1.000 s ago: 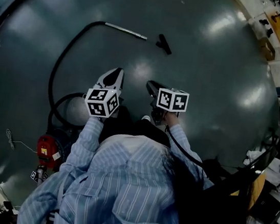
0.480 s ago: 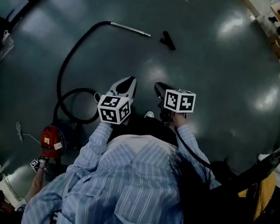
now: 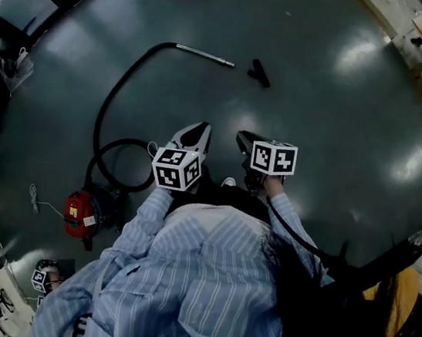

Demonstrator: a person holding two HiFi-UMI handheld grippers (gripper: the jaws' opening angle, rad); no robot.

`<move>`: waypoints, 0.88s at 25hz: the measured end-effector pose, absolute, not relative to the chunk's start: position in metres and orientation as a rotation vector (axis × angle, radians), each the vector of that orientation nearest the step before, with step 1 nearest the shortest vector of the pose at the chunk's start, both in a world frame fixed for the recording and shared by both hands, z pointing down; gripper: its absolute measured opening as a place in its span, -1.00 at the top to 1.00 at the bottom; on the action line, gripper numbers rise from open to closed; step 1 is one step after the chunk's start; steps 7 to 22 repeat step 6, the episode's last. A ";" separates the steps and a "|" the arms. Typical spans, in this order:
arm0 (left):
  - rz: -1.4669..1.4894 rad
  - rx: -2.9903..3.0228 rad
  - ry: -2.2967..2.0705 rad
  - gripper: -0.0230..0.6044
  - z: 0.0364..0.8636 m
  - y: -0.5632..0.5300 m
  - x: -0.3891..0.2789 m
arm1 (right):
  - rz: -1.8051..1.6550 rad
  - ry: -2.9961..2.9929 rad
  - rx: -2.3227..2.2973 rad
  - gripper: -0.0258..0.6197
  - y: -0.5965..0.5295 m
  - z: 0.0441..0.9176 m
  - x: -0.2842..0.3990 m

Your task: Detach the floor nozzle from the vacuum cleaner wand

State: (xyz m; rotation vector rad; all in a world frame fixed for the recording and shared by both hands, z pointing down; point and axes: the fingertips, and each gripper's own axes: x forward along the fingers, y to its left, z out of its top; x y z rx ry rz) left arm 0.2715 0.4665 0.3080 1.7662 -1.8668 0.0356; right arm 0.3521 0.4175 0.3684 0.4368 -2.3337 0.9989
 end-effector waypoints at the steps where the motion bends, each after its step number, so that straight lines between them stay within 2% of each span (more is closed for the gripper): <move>1: 0.038 1.767 -1.867 0.86 0.308 0.467 0.271 | 1.000 -2.334 0.437 0.76 0.418 0.368 0.352; 22: 0.045 1.773 -1.870 0.86 0.310 0.472 0.266 | 1.002 -2.338 0.442 0.76 0.421 0.370 0.349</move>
